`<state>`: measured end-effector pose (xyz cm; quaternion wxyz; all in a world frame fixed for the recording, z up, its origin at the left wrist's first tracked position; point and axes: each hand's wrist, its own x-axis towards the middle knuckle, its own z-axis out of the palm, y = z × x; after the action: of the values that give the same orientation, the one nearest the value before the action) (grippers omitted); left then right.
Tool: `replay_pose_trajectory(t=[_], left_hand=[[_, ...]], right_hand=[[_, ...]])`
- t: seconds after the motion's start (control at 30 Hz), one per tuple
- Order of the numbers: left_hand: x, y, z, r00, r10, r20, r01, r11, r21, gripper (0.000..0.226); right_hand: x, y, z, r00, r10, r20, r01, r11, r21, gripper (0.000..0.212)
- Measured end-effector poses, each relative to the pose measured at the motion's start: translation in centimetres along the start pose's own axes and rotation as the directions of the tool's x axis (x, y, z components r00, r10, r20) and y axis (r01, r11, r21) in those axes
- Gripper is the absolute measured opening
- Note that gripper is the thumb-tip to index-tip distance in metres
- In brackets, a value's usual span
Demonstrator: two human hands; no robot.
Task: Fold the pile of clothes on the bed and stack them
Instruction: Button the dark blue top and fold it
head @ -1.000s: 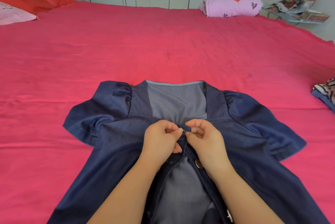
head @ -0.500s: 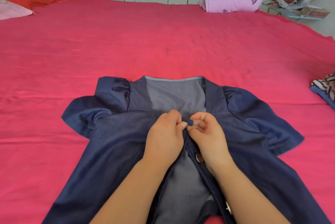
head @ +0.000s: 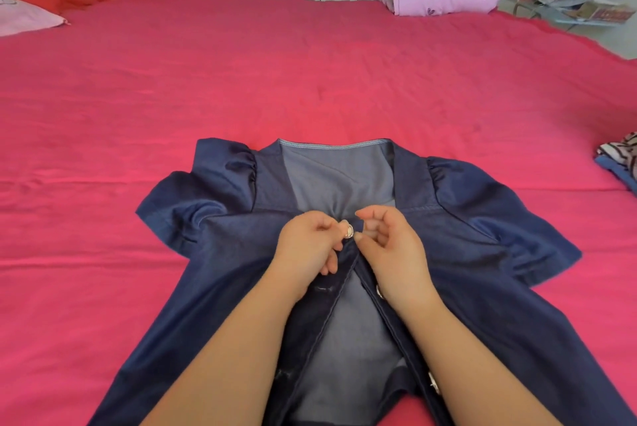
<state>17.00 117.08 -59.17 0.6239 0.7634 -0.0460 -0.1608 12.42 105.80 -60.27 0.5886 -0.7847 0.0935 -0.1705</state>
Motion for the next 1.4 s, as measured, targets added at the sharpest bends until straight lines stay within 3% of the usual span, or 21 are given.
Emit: replay_pose_trajectory(t=[0.1,0.23,0.3,0.4,0.53,0.6,0.63,0.73,0.83,0.97,1.23,1.4], left_hand=[[-1.0,0.0,0.5,0.992,0.069,-0.108,-0.061,0.995,0.074,0.012],[-3.8,0.2,0.0,0.985,0.139,-0.1,-0.121,0.979,0.165,0.021],[-6.2,-0.1,-0.7,0.976,0.214,-0.026,-0.19,0.914,0.359,0.031],[-9.0,-0.9,-1.2,0.94,0.332,0.074,-0.287,0.657,0.697,0.043],[-11.0,-0.5,-1.4,0.929,0.37,0.003,-0.229,0.569,0.79,0.027],[-11.2,-0.2,-1.6,0.934,0.351,-0.066,-0.18,0.622,0.762,0.021],[-11.2,-0.1,-1.7,0.939,0.323,-0.12,-0.152,0.7,0.698,0.018],[-10.9,0.8,-1.8,0.967,0.141,-0.211,-0.075,0.953,0.292,0.012],[-10.9,1.6,-1.4,0.992,0.006,-0.128,-0.009,1.0,-0.021,0.008],[-10.6,1.5,-0.8,0.995,0.004,-0.098,-0.005,1.0,-0.009,0.01],[-10.8,0.9,-0.9,0.992,0.128,-0.005,-0.127,0.989,0.078,0.014],[-10.6,0.4,-0.8,0.989,0.135,-0.06,-0.128,0.987,0.101,0.013]], right_hand=[[-0.1,-0.6,-0.4,0.992,0.122,0.042,-0.122,0.993,0.002,0.031],[-1.9,-2.3,-2.2,0.963,0.243,0.115,-0.238,0.97,-0.052,0.032],[-3.6,-3.2,-3.4,0.967,0.224,0.118,-0.194,0.955,-0.225,0.039],[-5.8,-3.5,-4.3,0.978,0.14,0.157,-0.026,0.823,-0.568,0.033],[-8.0,-4.1,-3.8,0.988,0.043,0.145,0.067,0.737,-0.673,0.014],[-8.5,-4.3,-3.7,0.995,-0.028,0.096,0.085,0.747,-0.66,0.011],[-8.7,-4.4,-3.6,0.996,-0.058,0.066,0.087,0.765,-0.638,0.011],[-8.7,-4.9,-3.3,0.996,-0.092,0.007,0.081,0.84,-0.537,0.009],[-8.2,-5.2,-2.8,0.999,-0.042,-0.001,0.036,0.889,-0.457,0.007],[-7.9,-5.0,-2.4,0.999,0.013,-0.033,-0.024,0.926,-0.376,0.012],[-8.0,-4.5,-2.7,1.0,0.018,-0.006,-0.019,0.934,-0.357,0.022],[-8.1,-4.7,-2.9,0.999,0.025,-0.031,-0.033,0.949,-0.313,0.017]])
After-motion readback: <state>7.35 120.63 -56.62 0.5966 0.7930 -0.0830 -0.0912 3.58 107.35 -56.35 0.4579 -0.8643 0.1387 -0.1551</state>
